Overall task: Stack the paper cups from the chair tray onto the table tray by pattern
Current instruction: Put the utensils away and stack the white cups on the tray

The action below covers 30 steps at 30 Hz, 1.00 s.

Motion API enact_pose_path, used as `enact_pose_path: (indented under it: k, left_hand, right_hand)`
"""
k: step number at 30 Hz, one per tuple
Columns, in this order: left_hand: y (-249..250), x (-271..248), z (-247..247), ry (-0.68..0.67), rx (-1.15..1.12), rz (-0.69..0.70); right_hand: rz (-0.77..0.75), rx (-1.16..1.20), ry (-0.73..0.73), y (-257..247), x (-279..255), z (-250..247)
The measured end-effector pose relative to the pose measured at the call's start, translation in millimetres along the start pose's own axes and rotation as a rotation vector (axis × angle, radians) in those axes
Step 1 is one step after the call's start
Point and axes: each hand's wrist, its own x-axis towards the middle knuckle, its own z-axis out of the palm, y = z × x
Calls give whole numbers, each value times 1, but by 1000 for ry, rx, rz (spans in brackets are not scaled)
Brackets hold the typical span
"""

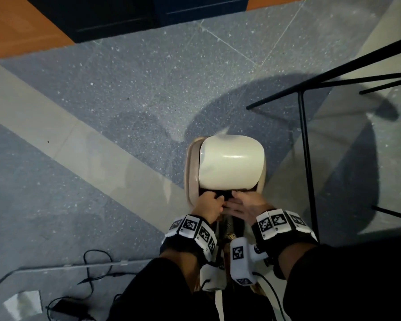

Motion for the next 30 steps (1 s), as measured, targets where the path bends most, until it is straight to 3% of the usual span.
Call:
enact_pose_path:
  k: [4, 7, 13, 19, 23, 26, 30]
  left_hand:
    - [2, -38, -6, -12, 382, 151]
    - [15, -84, -9, -14, 536, 238]
    - [75, -206, -18, -29, 495, 513]
    - [140, -312, -6, 11, 458, 806]
    - [180, -381, 30, -3, 385, 1002]
    - [203, -424, 69, -61, 266, 1106]
    - [234, -447, 122, -115, 247, 1221]
  right_hand:
    - [-116, -216, -2, 9, -44, -3]
    - [-264, -258, -6, 14, -95, -5]
    - [-507, -134, 59, 27, -219, -11]
    - [-944, -81, 44, 32, -368, -45]
    - [-1183, 67, 25, 44, -463, -84]
    - [-1397, 188, 181, 58, -521, -115]
    - [-1596, 301, 532, 82, -552, -163]
